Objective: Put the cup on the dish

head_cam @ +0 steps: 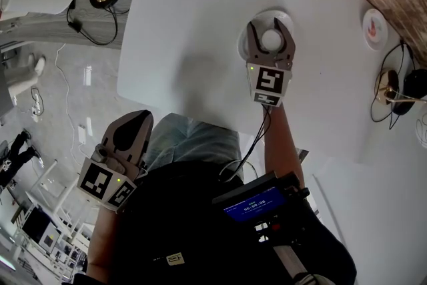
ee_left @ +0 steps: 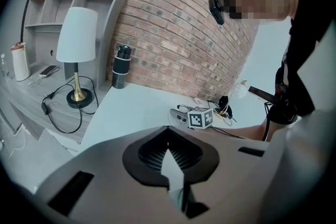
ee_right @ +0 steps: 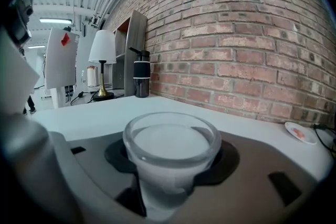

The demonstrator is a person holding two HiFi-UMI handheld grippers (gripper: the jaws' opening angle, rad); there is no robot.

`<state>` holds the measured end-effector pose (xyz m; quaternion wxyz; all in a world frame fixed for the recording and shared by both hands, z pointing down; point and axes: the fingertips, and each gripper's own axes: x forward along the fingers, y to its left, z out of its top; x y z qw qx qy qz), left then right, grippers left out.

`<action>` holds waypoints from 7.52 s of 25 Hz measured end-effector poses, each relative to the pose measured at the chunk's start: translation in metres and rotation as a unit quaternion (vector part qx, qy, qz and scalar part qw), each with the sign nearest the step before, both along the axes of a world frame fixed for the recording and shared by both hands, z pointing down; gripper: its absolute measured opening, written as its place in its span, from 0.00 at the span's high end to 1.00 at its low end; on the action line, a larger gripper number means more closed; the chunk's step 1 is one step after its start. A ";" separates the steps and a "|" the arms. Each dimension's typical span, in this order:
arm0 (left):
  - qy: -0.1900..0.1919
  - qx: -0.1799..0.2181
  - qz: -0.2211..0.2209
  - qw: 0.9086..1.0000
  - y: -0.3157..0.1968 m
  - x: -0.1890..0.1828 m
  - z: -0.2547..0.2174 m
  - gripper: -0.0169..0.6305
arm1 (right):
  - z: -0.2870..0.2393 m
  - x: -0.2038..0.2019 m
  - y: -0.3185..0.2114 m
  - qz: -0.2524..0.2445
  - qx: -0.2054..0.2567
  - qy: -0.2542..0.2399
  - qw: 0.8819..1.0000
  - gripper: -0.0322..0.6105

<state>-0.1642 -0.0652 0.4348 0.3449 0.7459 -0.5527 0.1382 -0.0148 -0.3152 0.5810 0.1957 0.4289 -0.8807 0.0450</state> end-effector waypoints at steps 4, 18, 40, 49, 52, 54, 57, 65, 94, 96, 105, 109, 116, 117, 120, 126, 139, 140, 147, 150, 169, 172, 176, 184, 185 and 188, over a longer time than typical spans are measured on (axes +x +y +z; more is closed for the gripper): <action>0.001 -0.002 -0.003 1.000 0.000 -0.002 0.001 0.97 | 0.001 0.000 -0.001 0.002 0.003 0.000 1.000 0.57; 0.002 -0.004 -0.011 1.000 0.001 -0.001 0.003 0.97 | 0.004 -0.006 -0.004 -0.006 0.002 0.019 1.000 0.57; 0.001 -0.006 -0.016 1.000 0.004 0.000 0.003 0.97 | 0.004 -0.017 -0.001 -0.025 0.014 0.052 0.998 0.57; 0.003 -0.006 -0.022 1.000 0.008 -0.002 0.003 0.97 | 0.011 -0.023 0.002 -0.038 0.000 0.065 0.997 0.47; 0.002 -0.003 -0.025 1.000 0.010 -0.002 0.002 0.97 | 0.010 -0.022 0.001 -0.037 0.004 0.061 0.997 0.46; 0.001 -0.002 -0.028 1.000 0.012 -0.002 0.001 0.97 | 0.009 -0.021 0.001 -0.036 0.004 0.058 0.998 0.46; -0.001 -0.003 -0.030 1.000 0.014 -0.003 0.000 0.97 | 0.008 -0.020 0.003 -0.036 0.002 0.055 0.998 0.46; 0.000 -0.001 -0.030 1.000 0.017 0.002 -0.001 0.97 | 0.008 -0.020 0.005 -0.041 -0.003 0.053 0.998 0.42; 0.018 0.045 -0.012 0.999 0.023 0.014 -0.025 0.97 | -0.052 0.005 0.023 -0.026 0.024 0.028 0.999 0.41; 0.024 0.050 -0.011 0.998 0.024 0.015 -0.028 0.97 | -0.063 0.010 0.023 -0.016 0.028 0.022 0.999 0.41; 0.042 0.084 0.005 0.996 0.027 0.019 -0.047 0.97 | -0.129 0.030 0.029 0.017 0.064 0.000 0.998 0.41; 0.054 0.096 0.012 0.994 0.031 0.021 -0.053 0.97 | -0.152 0.035 0.041 0.025 0.072 -0.001 0.997 0.41; 0.067 0.122 0.036 0.990 0.033 0.021 -0.066 0.97 | -0.195 0.044 0.068 0.040 0.086 -0.014 0.995 0.41; 0.068 0.123 0.038 0.989 0.035 0.021 -0.067 0.97 | -0.201 0.045 0.074 0.042 0.084 -0.020 0.995 0.41; 0.073 0.132 0.047 0.987 0.034 0.021 -0.074 0.97 | -0.222 0.044 0.090 0.041 0.082 -0.037 0.995 0.41; 0.095 0.160 0.082 0.979 0.031 0.024 -0.087 0.97 | -0.267 0.048 0.123 0.058 0.094 -0.064 0.992 0.41; 0.149 0.184 0.146 0.961 0.022 0.040 -0.119 0.97 | -0.324 0.058 0.201 0.094 0.091 -0.136 0.982 0.41; 0.152 0.185 0.147 0.960 0.022 0.042 -0.123 0.97 | -0.327 0.059 0.207 0.089 0.088 -0.141 0.982 0.41; 0.162 0.198 0.152 0.955 0.020 0.064 -0.147 0.97 | -0.351 0.057 0.238 0.043 0.093 -0.160 0.982 0.42; 0.169 0.200 0.154 0.953 0.022 0.076 -0.154 0.97 | -0.362 0.058 0.252 0.022 0.104 -0.159 0.982 0.46; 0.157 0.219 0.144 0.952 0.028 0.109 -0.172 0.97 | -0.367 0.084 0.279 -0.024 0.072 -0.275 0.958 0.74; 0.155 0.219 0.141 0.953 0.026 0.109 -0.171 0.97 | -0.366 0.090 0.273 -0.017 0.065 -0.295 0.953 0.74; 0.153 0.215 0.135 0.955 0.021 0.109 -0.168 0.97 | -0.364 0.097 0.266 -0.010 0.059 -0.304 0.951 0.74; 0.153 0.209 0.129 0.957 0.008 0.119 -0.163 0.97 | -0.354 0.116 0.249 0.008 0.039 -0.323 0.945 0.74; 0.152 0.208 0.129 0.958 0.007 0.120 -0.163 0.97 | -0.352 0.118 0.247 0.009 0.038 -0.325 0.945 0.74; 0.151 0.206 0.130 0.958 0.003 0.125 -0.162 0.97 | -0.351 0.119 0.243 0.004 0.037 -0.320 0.947 0.74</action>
